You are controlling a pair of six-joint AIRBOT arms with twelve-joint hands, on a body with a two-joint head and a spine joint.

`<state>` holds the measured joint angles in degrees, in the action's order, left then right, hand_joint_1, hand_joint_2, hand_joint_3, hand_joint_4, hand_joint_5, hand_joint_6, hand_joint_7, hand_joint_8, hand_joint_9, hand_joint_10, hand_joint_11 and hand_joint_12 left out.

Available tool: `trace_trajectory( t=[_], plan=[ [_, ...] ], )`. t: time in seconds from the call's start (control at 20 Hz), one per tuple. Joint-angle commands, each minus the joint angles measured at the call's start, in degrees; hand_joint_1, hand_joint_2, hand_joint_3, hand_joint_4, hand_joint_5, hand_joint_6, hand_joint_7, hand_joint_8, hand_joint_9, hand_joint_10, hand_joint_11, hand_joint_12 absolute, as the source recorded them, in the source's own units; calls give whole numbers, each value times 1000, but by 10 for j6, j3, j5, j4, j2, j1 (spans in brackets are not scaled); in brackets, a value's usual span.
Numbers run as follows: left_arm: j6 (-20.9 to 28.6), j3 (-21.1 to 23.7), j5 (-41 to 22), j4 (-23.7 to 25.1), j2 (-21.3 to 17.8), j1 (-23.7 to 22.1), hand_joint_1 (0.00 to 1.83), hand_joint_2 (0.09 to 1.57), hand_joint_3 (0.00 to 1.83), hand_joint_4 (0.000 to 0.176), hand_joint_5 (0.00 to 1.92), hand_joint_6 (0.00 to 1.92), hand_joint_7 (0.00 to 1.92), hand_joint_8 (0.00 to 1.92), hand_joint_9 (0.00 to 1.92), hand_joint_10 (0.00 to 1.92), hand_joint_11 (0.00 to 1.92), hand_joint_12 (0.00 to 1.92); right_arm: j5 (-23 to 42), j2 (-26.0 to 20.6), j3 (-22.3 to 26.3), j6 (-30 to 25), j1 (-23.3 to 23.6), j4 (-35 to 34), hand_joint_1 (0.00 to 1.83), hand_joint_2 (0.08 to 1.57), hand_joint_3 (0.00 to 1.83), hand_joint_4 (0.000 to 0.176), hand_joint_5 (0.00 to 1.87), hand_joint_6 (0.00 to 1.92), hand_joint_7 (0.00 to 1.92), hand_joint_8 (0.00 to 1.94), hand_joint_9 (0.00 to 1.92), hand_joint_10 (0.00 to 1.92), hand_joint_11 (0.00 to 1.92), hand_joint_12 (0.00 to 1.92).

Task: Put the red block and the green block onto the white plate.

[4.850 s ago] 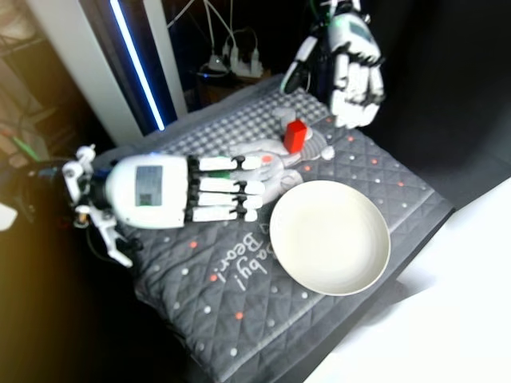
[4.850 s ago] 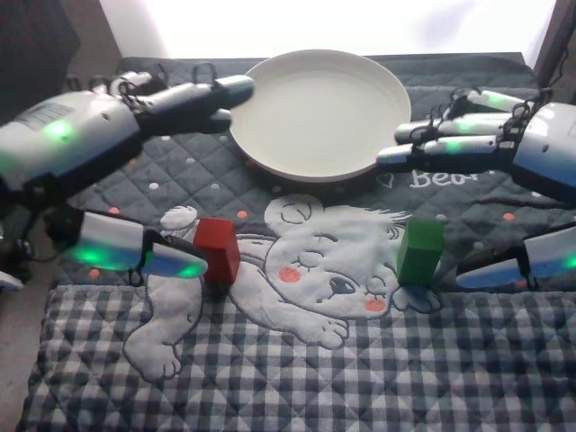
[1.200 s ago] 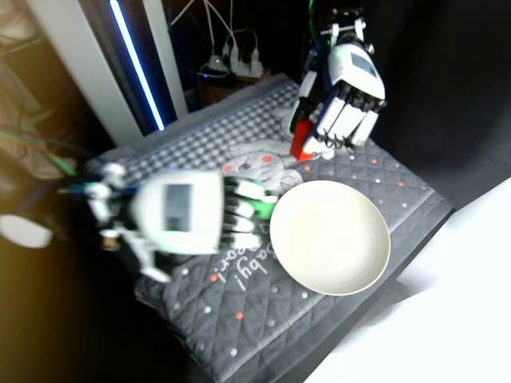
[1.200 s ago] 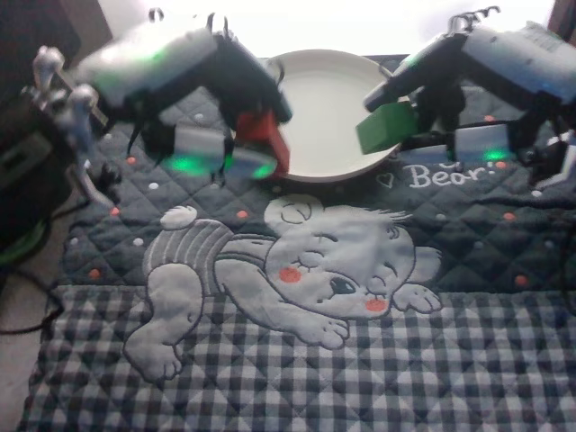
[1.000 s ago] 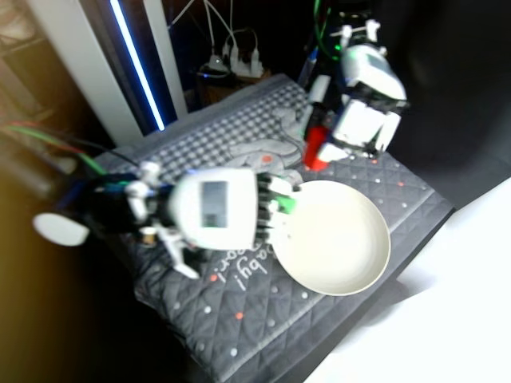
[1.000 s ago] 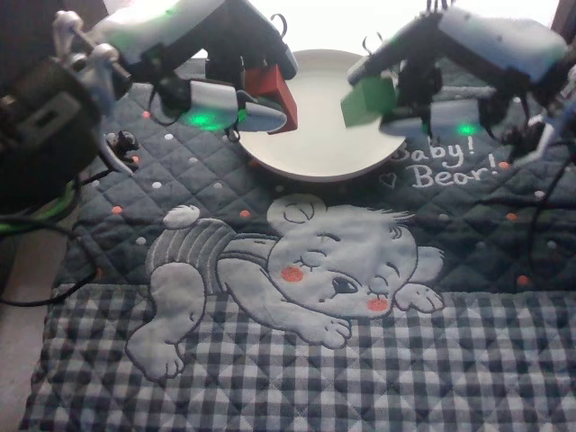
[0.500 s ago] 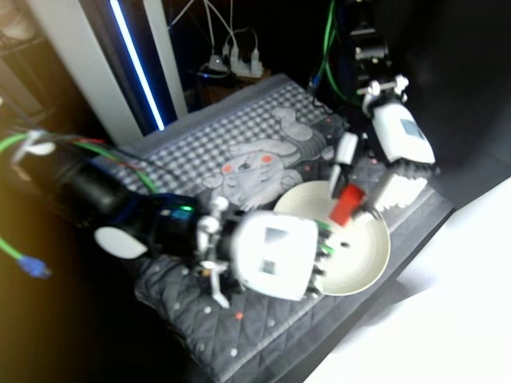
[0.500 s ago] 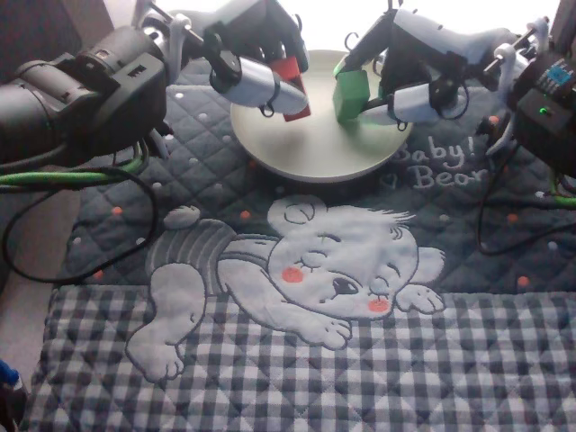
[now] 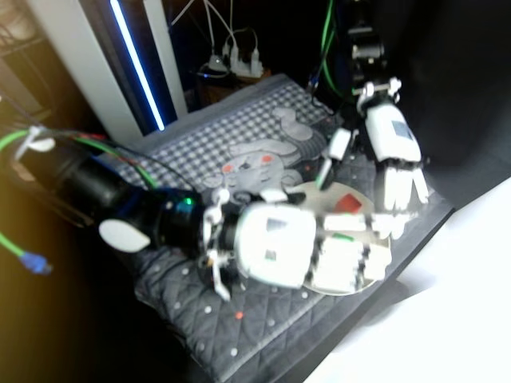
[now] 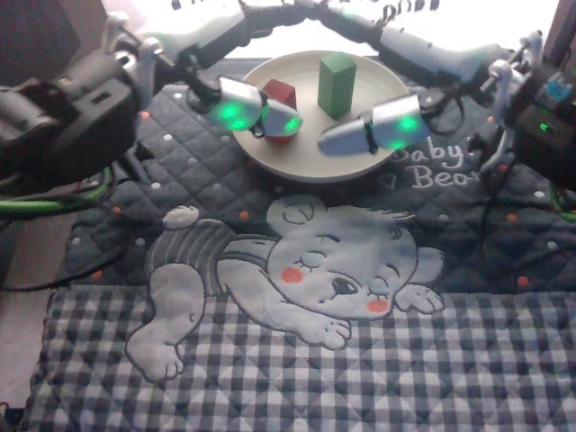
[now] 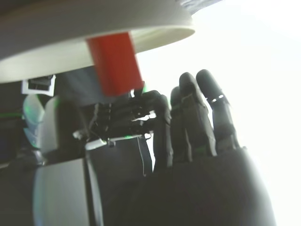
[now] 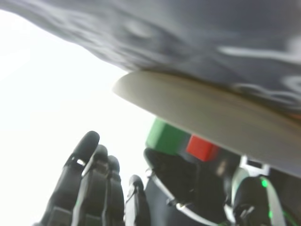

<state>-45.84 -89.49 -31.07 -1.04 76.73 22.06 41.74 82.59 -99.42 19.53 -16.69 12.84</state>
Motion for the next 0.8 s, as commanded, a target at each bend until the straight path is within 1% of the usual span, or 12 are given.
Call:
trace_trajectory(
  t=[0.0,0.05,0.1,0.15,0.3,0.35,0.4,0.45,0.6,0.65,0.7,0.75],
  plan=[
    [2,19,-100,-1,-27,5,812,927,1,88,178,3,126,1,162,3,0,927,133,-43,18,-3,4,-27,623,810,1,176,0,0,36,1,40,16,0,441],
    [2,48,-121,1,-51,13,867,911,0,90,101,0,107,0,181,9,0,806,145,-65,45,-3,4,-26,653,819,4,176,0,0,71,7,25,8,0,17],
    [2,73,-140,2,-73,24,867,911,0,90,101,0,107,0,181,9,0,806,158,-83,67,-3,3,-23,653,819,4,176,0,0,71,7,25,8,0,17],
    [3,107,-167,3,-103,41,916,913,0,77,80,2,123,1,150,4,0,518,168,-109,95,-3,3,-17,679,815,0,176,33,12,76,7,17,4,0,0],
    [7,171,-232,4,-152,98,854,928,4,45,73,0,87,0,96,1,0,371,207,-171,163,15,-42,-8,743,790,0,176,76,22,83,6,43,11,11,5],
    [12,183,-247,4,-161,114,832,937,3,34,83,2,109,4,106,3,0,383,224,-185,178,15,-66,-16,742,780,0,176,105,11,87,3,44,5,13,7],
    [15,202,-271,2,-174,133,832,937,3,34,83,2,109,4,106,3,0,383,250,-200,197,15,-104,-30,742,780,0,176,105,11,87,3,44,5,13,7],
    [18,216,-287,-1,-184,147,714,939,0,19,80,0,149,3,142,6,0,467,271,-210,210,15,-127,-42,791,771,0,176,161,22,92,2,30,0,0,0],
    [38,266,-367,-14,-227,210,743,909,0,59,66,0,76,0,88,0,0,362,345,-242,260,16,-206,-74,697,785,3,171,122,2,85,0,29,3,14,6],
    [38,287,-402,-24,-245,237,757,887,0,66,75,2,73,0,68,0,0,316,370,-253,278,16,-234,-86,868,781,0,160,152,15,113,12,20,1,2,0],
    [38,300,-427,-32,-254,258,777,900,0,42,77,1,76,1,79,4,0,338,391,-261,289,16,-257,-97,865,846,7,104,163,7,128,5,21,1,2,1],
    [39,312,-452,-39,-260,275,767,875,0,43,93,3,118,6,91,4,0,376,415,-268,301,16,-281,-112,868,870,12,87,168,6,131,4,31,5,18,7]
  ],
)
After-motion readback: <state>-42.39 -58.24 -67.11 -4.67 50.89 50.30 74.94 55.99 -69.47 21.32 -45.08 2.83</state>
